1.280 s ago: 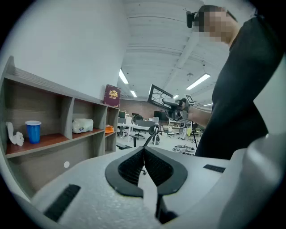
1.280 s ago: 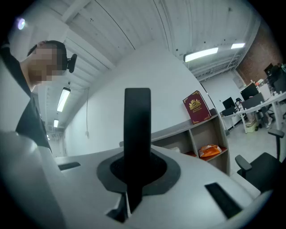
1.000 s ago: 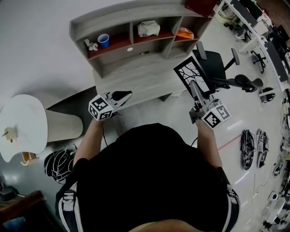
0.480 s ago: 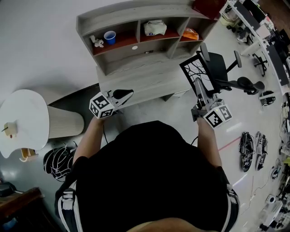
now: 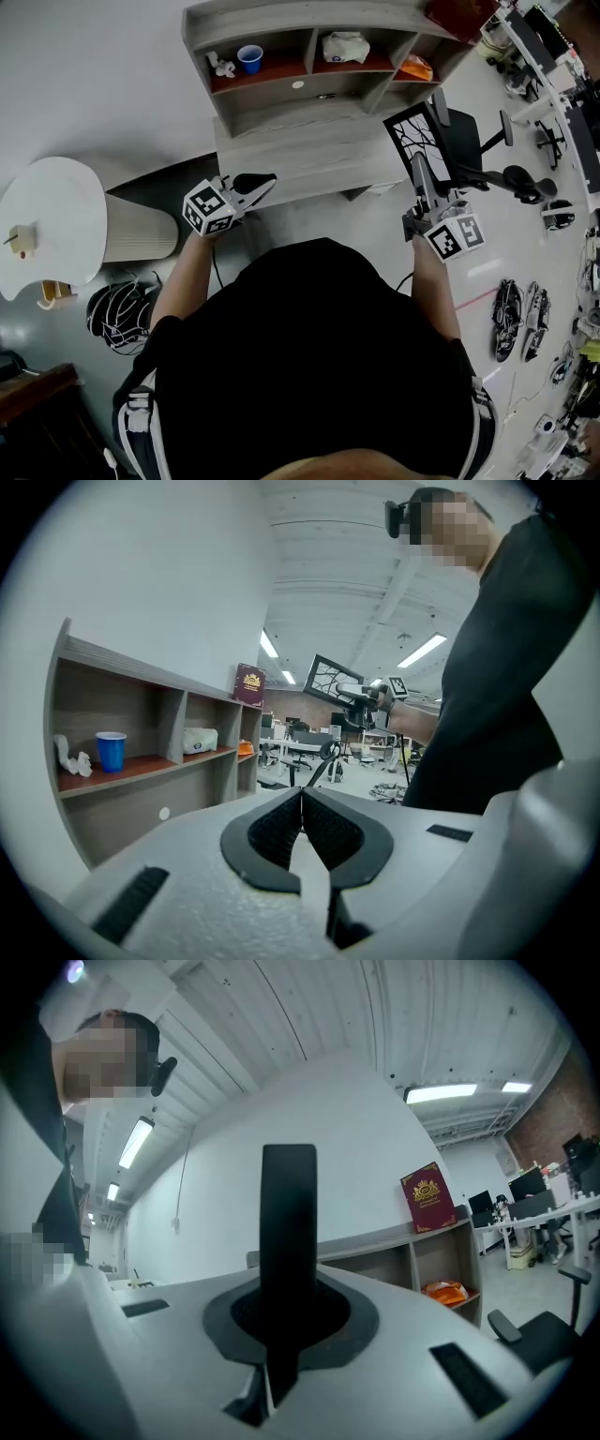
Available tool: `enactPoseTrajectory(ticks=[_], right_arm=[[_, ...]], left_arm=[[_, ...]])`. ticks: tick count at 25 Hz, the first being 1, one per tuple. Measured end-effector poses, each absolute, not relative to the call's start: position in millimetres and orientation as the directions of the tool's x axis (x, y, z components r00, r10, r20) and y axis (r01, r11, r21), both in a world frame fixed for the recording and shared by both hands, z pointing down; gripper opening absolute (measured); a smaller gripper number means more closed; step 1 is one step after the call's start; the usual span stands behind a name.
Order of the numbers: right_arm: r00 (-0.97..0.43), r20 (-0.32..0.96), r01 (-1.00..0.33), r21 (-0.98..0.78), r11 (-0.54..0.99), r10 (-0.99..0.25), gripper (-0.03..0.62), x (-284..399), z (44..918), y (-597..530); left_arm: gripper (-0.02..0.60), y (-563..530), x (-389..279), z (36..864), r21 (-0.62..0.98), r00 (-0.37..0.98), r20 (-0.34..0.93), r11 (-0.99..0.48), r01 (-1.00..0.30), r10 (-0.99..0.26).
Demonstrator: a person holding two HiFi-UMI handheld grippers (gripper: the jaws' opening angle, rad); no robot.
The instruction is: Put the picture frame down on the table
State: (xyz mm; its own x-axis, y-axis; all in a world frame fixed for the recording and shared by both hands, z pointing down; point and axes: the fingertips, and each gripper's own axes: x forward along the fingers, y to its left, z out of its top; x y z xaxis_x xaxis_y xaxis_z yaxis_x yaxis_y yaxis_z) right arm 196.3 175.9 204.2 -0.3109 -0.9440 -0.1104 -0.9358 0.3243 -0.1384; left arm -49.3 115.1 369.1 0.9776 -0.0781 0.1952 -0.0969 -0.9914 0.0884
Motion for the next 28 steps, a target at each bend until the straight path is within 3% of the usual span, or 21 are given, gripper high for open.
enactPoseTrajectory(ticks=[13,28], right_arm=[[-0.346,-0.074,-0.928,-0.118,0.353,-0.935,0.017,166,215,155],[-0.402,-0.013,-0.906,-0.142,0.399,-0.916,0.015,160,232,72]], left_arm=[[0.018,107,-80,366,0.094,0.98,0.165,-0.988,-0.123,-0.106],[0.018,50,-69,361,0.096,0.98,0.131,-0.982,-0.162,-0.149]])
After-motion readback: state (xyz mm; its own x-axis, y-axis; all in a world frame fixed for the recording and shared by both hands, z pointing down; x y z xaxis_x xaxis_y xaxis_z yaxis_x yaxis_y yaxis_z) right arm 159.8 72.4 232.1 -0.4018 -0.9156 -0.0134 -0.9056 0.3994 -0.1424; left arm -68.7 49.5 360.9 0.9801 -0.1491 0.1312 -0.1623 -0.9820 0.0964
